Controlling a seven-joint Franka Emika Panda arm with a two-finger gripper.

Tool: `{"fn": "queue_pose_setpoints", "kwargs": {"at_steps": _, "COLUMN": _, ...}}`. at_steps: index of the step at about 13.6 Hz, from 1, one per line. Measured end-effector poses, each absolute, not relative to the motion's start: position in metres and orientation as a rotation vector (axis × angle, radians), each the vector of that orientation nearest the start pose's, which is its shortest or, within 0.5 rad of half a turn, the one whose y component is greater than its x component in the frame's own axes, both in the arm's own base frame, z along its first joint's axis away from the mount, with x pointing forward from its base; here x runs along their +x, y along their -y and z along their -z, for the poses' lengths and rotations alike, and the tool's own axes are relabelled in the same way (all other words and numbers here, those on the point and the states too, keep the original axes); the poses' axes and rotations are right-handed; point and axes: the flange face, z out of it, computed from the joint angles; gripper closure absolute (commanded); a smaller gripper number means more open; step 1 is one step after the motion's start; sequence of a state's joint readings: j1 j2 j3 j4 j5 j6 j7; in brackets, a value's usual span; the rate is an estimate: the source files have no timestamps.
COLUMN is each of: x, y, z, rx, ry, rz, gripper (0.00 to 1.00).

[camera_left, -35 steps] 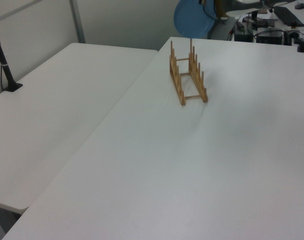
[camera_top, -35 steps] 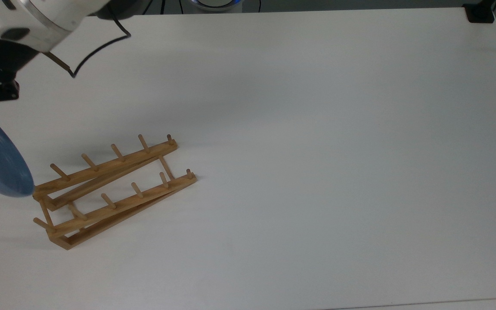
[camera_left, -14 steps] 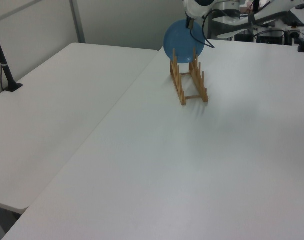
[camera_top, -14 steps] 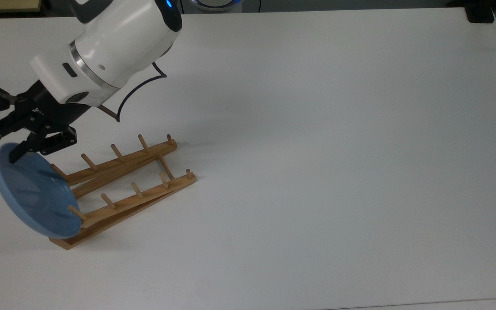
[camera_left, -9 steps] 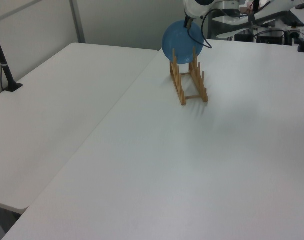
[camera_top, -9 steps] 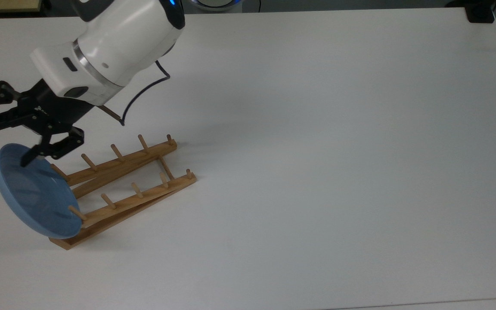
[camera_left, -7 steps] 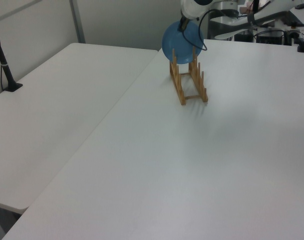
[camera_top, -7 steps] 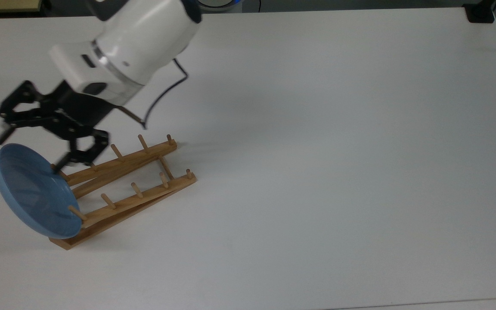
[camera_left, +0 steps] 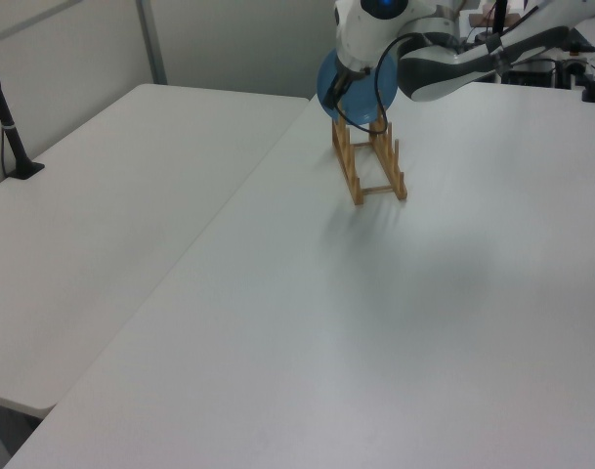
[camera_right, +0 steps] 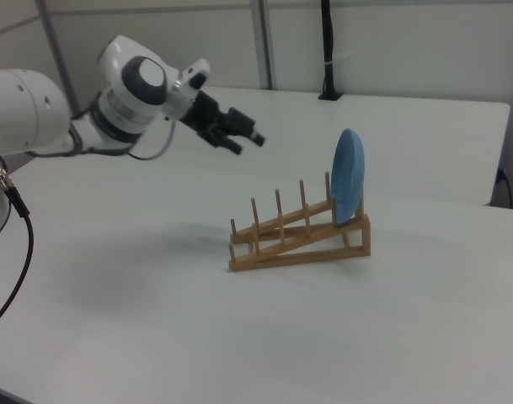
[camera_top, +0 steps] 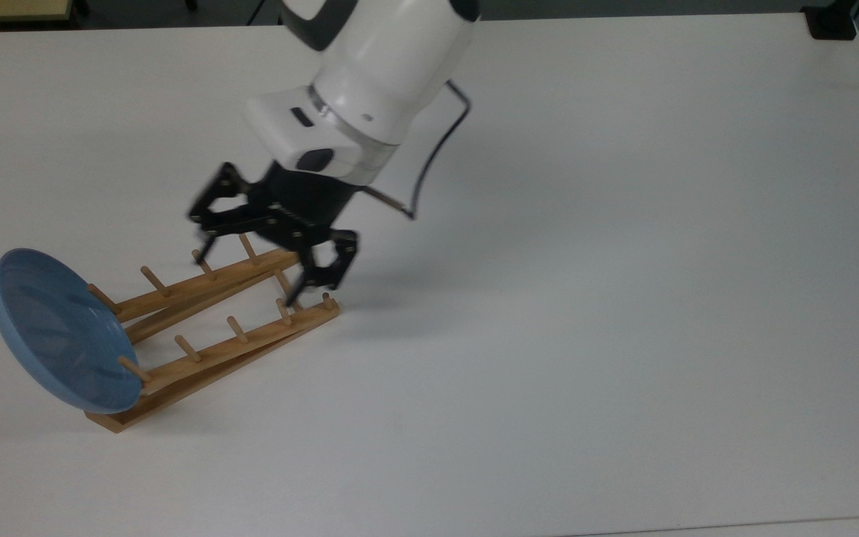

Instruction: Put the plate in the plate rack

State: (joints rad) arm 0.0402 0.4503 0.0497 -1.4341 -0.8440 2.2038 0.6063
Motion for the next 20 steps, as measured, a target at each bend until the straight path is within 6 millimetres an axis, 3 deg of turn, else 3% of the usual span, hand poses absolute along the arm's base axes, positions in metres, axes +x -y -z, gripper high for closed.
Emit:
{"fn": "queue_pose_setpoints", "kwargs": {"at_steps": 4, "x": 0.693, "y": -0.091, "z": -0.494, "rx": 2.822, "ry": 0.354, "rz": -0.467, "gripper": 0.00}}
{"fn": "queue_pose_setpoints", "kwargs": {"at_steps": 7, "x": 0.664, "y": -0.102, "z": -0.515, "rx": 3.041, "ry": 0.315, "rz": -0.202, "gripper": 0.00}}
{"fn": "queue_pose_setpoints", "kwargs": {"at_steps": 9, "x": 0.646, "y": -0.089, "z": -0.538, "rx": 3.115, "ry": 0.267, "rz": -0.083, "gripper": 0.00}}
{"fn": "queue_pose_setpoints", "kwargs": {"at_steps": 12, "x": 0.613, "y": -0.053, "z": -0.562, "rx": 3.132, "ry": 0.208, "rz": 0.002, "gripper": 0.00}}
{"fn": "queue_pose_setpoints", "kwargs": {"at_steps": 15, "x": 0.589, "y": -0.032, "z": -0.566, "rx": 3.118, "ry": 0.202, "rz": 0.021, "gripper": 0.00}}
{"fn": "queue_pose_setpoints", "kwargs": {"at_steps": 18, "x": 0.583, "y": -0.007, "z": -0.566, "rx": 3.106, "ry": 0.240, "rz": 0.030, "gripper": 0.00}}
{"fn": "queue_pose_setpoints", "kwargs": {"at_steps": 20, "x": 0.582, "y": -0.003, "z": -0.563, "rx": 3.104, "ry": 0.241, "rz": 0.037, "gripper": 0.00}}
